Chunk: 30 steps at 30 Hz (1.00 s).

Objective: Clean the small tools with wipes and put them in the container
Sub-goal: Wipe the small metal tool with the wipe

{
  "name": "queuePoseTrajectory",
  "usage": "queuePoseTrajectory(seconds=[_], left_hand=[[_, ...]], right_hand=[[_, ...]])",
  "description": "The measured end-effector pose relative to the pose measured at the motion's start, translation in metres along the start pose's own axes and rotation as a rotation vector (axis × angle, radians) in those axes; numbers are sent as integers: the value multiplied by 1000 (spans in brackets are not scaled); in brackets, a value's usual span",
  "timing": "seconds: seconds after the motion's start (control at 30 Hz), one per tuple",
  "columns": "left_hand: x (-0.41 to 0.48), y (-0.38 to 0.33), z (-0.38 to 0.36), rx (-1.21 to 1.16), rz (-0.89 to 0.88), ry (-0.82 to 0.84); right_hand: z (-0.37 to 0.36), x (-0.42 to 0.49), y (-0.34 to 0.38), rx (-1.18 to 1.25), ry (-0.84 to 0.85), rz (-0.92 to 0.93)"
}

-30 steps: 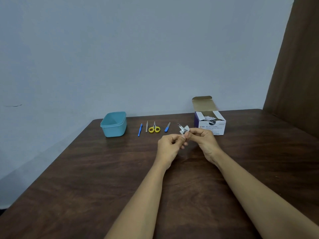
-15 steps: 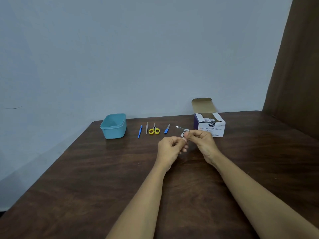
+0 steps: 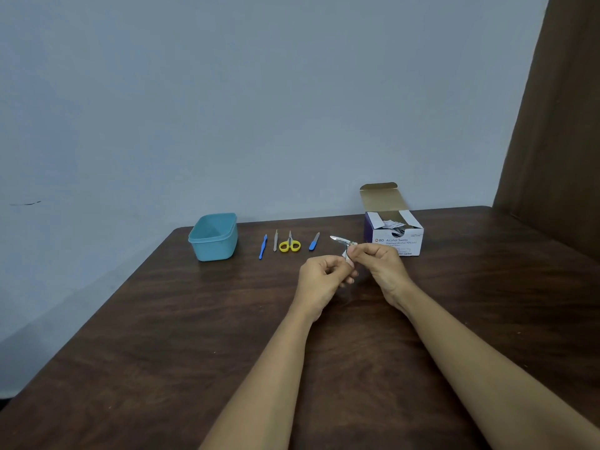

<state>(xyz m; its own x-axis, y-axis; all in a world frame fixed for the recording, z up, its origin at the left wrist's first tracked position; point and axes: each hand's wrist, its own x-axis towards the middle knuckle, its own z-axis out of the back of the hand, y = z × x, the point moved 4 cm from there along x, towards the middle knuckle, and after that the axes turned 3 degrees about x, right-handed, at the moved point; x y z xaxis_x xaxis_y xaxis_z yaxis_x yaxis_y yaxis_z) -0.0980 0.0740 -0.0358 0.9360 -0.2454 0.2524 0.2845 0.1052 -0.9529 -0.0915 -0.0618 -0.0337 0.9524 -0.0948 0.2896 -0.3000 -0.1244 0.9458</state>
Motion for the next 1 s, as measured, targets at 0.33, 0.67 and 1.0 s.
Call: queuePoseTrajectory(seconds=[0.33,0.67,1.0], left_hand=[[-1,-3,2,-36,33,-54],[0,-2,2,-43,22,-57],[1,-1,1,-54,32,-31]], right_hand=[[-4,1,-2,-69,167,-24],[-1,0,-3,1,43,-47],[-2,1,-3,-35,156,-89]])
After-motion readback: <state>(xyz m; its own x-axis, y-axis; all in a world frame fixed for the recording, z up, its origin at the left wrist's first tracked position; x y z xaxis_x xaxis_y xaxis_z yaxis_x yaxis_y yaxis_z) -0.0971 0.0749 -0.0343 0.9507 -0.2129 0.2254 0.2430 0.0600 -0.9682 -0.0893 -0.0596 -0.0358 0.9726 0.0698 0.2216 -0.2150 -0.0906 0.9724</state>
